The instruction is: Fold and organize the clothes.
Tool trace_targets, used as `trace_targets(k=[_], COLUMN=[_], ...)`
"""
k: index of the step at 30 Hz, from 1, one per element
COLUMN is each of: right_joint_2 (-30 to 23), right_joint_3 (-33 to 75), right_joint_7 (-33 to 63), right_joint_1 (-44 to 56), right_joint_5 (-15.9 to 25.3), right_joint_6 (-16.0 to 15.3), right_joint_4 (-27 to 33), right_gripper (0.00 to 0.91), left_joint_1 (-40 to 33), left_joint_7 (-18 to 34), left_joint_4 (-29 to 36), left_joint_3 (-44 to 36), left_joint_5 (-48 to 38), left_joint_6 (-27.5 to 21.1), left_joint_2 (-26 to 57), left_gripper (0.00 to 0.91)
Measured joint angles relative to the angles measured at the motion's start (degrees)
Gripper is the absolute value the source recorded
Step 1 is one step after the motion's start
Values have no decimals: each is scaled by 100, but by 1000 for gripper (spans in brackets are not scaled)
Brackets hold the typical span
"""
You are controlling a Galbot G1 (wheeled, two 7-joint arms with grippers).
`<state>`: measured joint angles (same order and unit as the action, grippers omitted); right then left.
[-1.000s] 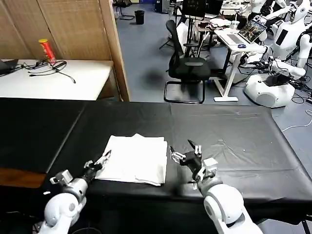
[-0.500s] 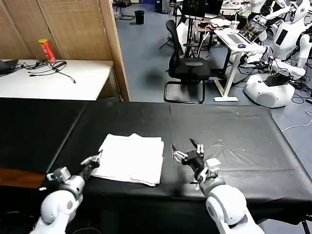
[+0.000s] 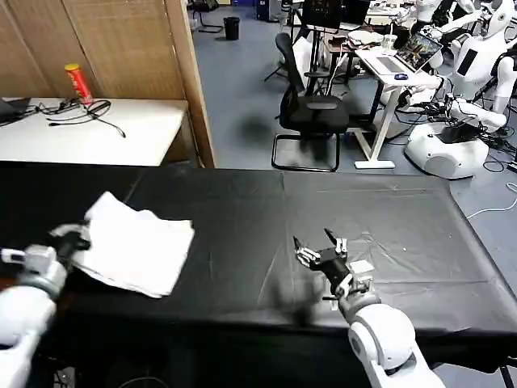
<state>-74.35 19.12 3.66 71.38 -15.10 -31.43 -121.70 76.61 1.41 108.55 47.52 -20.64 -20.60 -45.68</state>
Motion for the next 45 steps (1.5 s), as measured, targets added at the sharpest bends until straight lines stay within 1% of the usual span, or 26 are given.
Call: trace_targets(k=[4,9,14,17,19,20,22,25,28,31,33,37,45], right_joint_2=[-41,-57,-25,-17,-17,-12,20,113,175,151,96,-47,-453], right_joint_3=[20,84,159,133,85,54,-15,-151,-301,-452,-596,-951,-1704], right_joint_7=[0,-10,-18,-13,-4,-3,0,24,60,122,170,198,158], right_joint_1=[55,143,222,231,231,222,195,122,18,-125,-260,-634,-1430], right_joint_5=[2,12,-15,-175,-387,-543,-904,-1542,-2059,-2457,-2673,-2718,-2449], right_joint_6=[20,49,50,-6,-103,-193,-411,-695,-854,-935,-969,-953,-828], right_joint_4=[15,-27,-70,-71,-72,-75,-76,-27,75,193,294,575,1486], right_gripper=[878,878,878,878,878,878,878,878,878,878,878,878,878], left_joint_1=[28,109,215,136,54,12,-68,-82,-50,-67,-109,-184,-6], left_joint_7=[119,275,459,627,646,641,570,314,73,-121,-158,-129,-106], left_joint_4=[239,719,996,1113,1114,1115,1081,1024,1069,1160,1220,1286,1297], left_joint_3=[124,-126,-858,-1424,-1781,-1954,-2228,-2592,-2782,-2825,-2810,-2686,-2306], left_joint_5=[229,118,32,-163,-246,-253,-158,80,128,119,118,135,407], left_joint_6=[-80,-170,-238,-303,-333,-353,-360,-349,-261,-43,44,201,490], left_joint_2=[231,61,-632,-1092,-1370,-1513,-1741,-2004,-2080,-2065,-2022,-1910,-1733], left_gripper=[0,0,0,0,0,878,878,878,878,878,878,878,878])
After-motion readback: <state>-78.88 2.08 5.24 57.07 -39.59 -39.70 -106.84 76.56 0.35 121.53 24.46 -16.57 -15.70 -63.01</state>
